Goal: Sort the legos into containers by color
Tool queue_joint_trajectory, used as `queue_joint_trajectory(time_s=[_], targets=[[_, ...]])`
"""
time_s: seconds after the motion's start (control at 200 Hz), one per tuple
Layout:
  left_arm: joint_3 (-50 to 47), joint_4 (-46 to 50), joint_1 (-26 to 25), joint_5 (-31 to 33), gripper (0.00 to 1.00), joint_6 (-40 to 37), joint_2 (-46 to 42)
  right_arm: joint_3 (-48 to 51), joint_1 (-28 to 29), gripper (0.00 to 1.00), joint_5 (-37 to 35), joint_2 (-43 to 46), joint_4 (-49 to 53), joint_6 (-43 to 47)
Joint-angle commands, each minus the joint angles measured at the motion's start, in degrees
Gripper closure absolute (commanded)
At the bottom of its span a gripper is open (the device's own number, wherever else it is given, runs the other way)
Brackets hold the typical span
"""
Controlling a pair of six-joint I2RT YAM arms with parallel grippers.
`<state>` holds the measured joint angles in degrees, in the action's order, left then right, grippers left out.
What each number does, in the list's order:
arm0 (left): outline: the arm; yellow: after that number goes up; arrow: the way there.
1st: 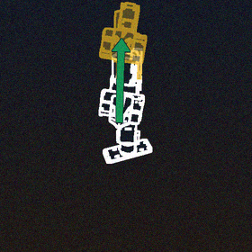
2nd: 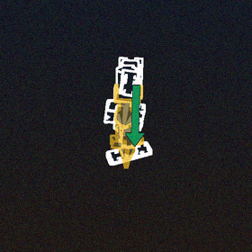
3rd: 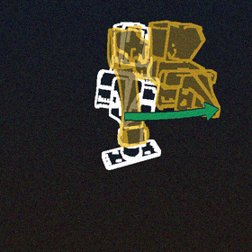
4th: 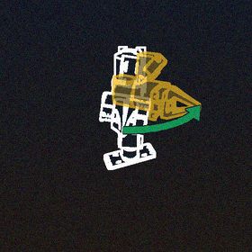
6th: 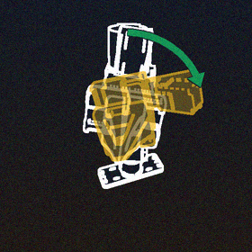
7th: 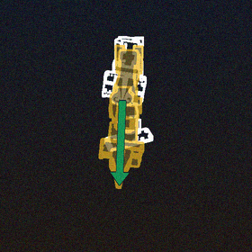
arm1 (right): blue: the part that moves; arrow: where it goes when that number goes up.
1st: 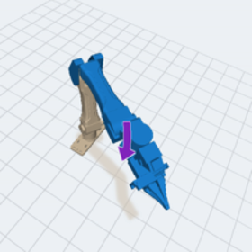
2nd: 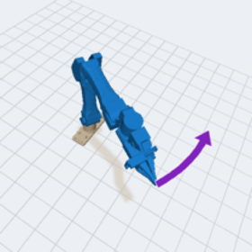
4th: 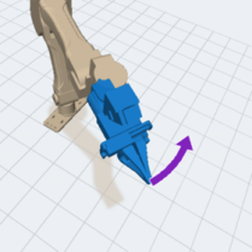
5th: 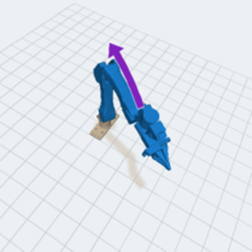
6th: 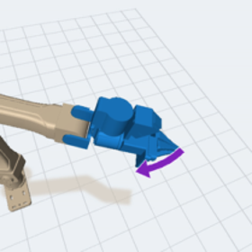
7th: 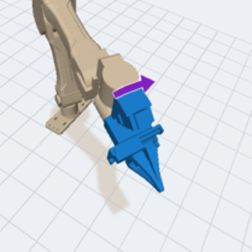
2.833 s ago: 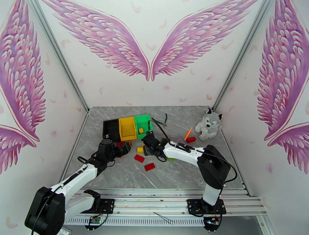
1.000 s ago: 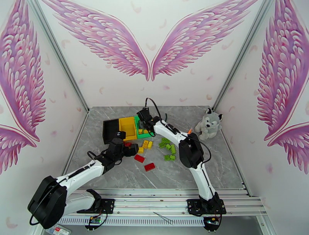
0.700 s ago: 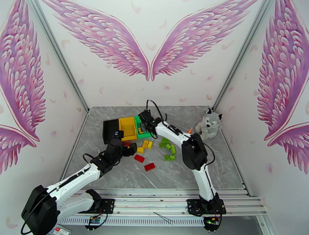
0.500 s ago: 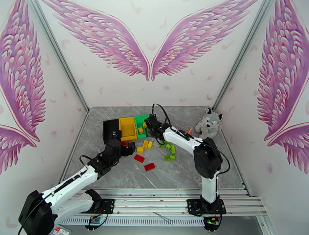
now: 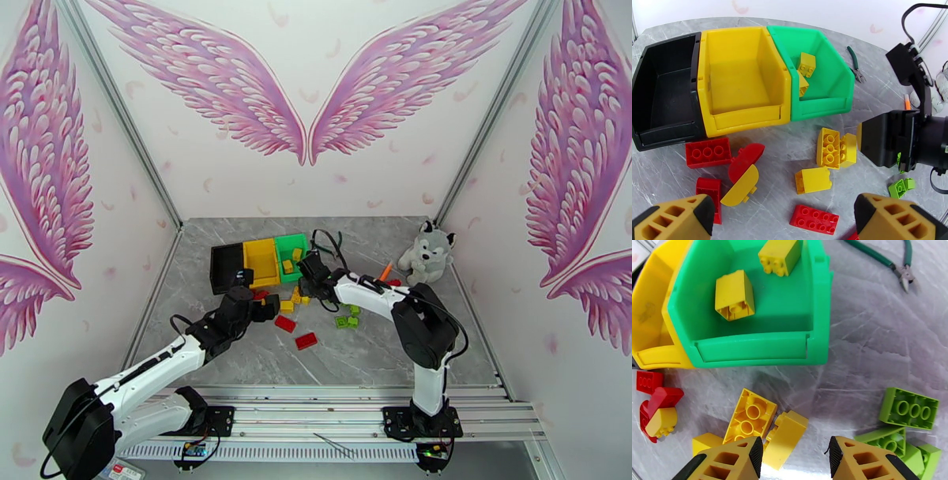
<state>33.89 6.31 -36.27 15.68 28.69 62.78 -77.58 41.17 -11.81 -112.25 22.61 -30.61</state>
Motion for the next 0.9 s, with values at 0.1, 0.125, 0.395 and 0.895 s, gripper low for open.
queue_joint_trajectory(time_s=[0.1, 0.125, 0.395, 0.895], targets=[[1.79, 0.90, -0.51, -0.08, 0.01, -0.21, -0.23, -2.53, 0.58, 0.48, 0.74, -4.23, -1.52, -1.78], [1.79, 0.90, -0.47, -0.05, 0.01, -0.20, -0.30, -2.57, 0.58, 0.48, 0.82, -4.51, -1.65, -1.85], [2.56, 4.31, -0.58, 0.47, 0.01, 1.02, -2.22, -1.67, 0.58, 0.50, 1.87, -5.86, -3.92, -2.08], [-4.10, -1.17, -13.56, 13.14, 0.01, 11.78, -8.14, 7.84, 0.49, 0.52, 5.44, 0.74, -8.08, -1.73]])
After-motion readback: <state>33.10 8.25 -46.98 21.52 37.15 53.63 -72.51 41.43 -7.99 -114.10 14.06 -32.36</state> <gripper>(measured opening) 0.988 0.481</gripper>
